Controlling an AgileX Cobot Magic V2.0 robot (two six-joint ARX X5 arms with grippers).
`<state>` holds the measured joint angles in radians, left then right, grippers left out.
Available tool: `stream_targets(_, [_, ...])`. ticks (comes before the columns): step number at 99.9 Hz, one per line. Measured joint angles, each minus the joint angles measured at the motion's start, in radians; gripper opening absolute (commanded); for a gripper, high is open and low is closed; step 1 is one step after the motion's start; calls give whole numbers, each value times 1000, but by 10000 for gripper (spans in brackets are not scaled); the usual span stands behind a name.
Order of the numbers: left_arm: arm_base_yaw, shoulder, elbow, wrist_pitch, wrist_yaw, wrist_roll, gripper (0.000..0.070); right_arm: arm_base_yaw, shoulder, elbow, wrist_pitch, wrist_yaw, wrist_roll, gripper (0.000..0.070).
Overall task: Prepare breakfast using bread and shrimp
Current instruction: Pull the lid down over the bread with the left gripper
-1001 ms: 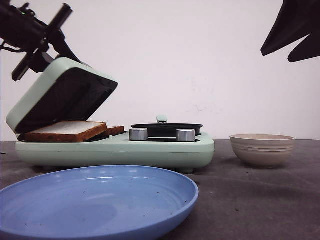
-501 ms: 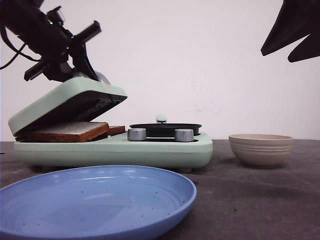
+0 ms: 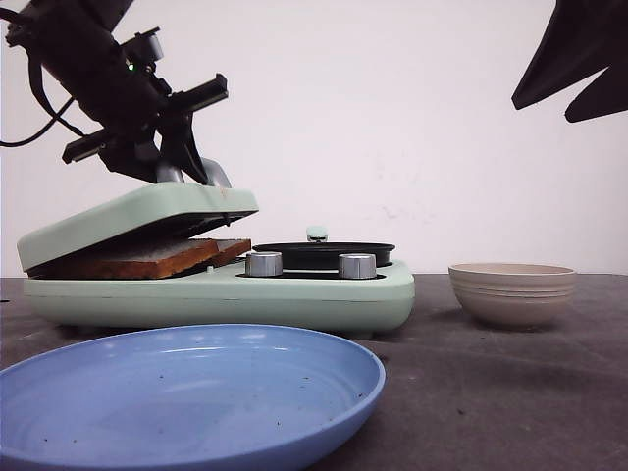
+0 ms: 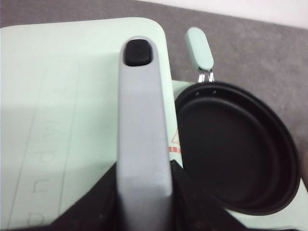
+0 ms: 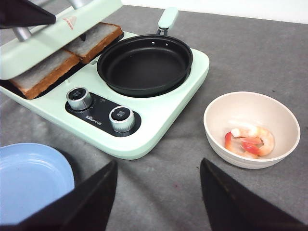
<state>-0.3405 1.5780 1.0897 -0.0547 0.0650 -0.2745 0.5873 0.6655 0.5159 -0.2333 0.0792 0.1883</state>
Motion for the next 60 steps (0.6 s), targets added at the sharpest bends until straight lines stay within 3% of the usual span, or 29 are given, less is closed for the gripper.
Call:
stream_targets(39, [-11, 52, 18, -7, -3, 35, 51, 0, 0, 0, -1, 0, 0, 329])
stream_targets(53, [-10, 58, 17, -10, 5, 71, 315, 0, 0, 0, -5, 0, 0, 329])
stream_targets(60, [-6, 66, 15, -19, 6, 89, 366, 0, 0, 0, -10, 0, 0, 329])
